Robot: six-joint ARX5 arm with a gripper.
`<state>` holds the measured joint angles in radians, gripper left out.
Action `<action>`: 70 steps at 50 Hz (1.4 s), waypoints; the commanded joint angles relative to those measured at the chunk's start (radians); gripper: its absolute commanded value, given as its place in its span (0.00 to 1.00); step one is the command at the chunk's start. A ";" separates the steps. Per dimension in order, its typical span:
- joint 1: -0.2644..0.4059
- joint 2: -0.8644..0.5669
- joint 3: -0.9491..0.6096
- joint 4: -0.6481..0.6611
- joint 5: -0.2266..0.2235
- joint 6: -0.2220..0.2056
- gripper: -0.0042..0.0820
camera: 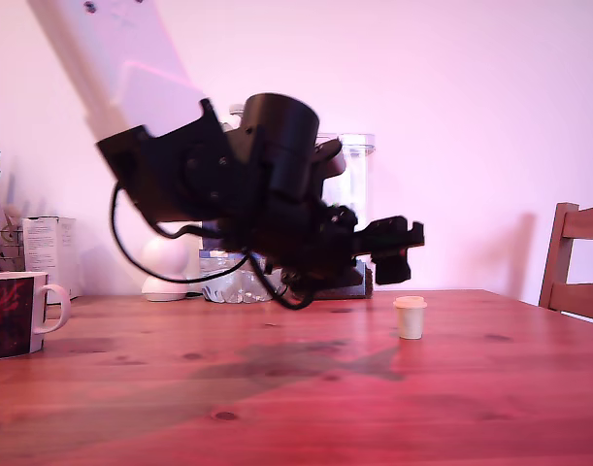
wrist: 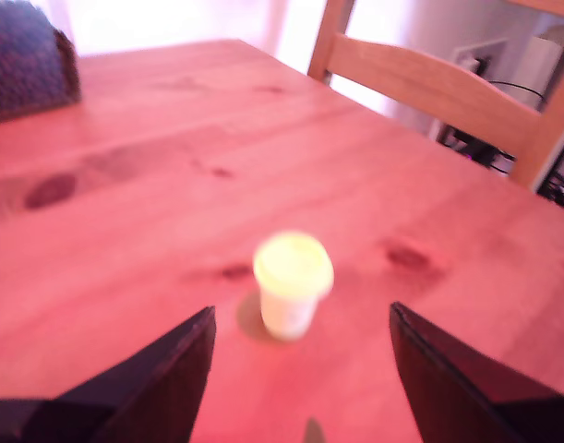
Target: Pick up the coffee capsules from the table one by one and drop them inside the nearest coffee cup
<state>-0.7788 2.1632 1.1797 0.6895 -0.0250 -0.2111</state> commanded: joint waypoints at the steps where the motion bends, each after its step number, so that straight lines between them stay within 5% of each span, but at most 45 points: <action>1: -0.003 0.063 0.018 -0.027 0.001 -0.010 0.67; 41: 0.002 0.220 0.388 -0.453 0.002 -0.010 0.67; 70: 0.018 0.235 0.425 -0.480 0.052 -0.018 0.67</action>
<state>-0.7609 2.3589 1.5887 0.2077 0.0170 -0.2264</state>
